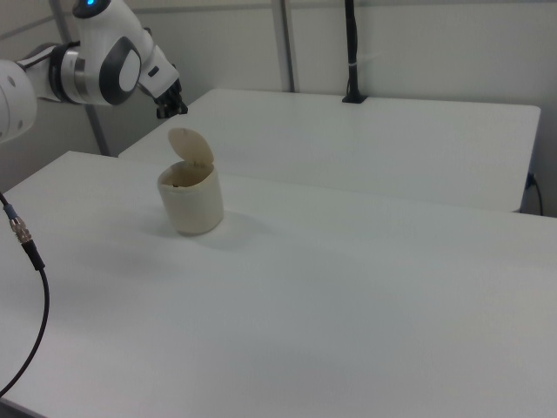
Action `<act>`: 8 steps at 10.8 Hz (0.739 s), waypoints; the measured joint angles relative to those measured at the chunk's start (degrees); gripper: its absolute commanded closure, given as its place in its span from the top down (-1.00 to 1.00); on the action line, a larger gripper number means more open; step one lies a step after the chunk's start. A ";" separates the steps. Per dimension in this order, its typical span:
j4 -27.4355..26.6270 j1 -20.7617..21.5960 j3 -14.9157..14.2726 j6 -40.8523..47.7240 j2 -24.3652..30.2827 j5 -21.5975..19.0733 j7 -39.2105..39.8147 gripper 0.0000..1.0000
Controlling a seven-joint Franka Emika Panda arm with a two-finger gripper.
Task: Close the trash bin
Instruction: 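Lower the gripper onto the raised lid of the cream bin, then push the lid down over the bin opening with the gripper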
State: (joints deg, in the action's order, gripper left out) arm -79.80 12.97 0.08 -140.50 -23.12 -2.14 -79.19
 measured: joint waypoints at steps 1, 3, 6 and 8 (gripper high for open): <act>0.07 0.67 -0.01 -0.86 -0.95 0.00 -0.75 -1.00; 0.13 1.60 -0.03 -2.75 -2.62 0.00 -1.33 -1.00; 0.18 1.59 -0.72 -5.19 -3.94 0.00 -2.23 -1.00; 0.23 1.55 -0.96 -5.27 -4.42 0.11 -2.27 -1.00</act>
State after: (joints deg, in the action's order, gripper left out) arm -79.57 14.52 -0.88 -145.77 -27.54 -2.03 -81.46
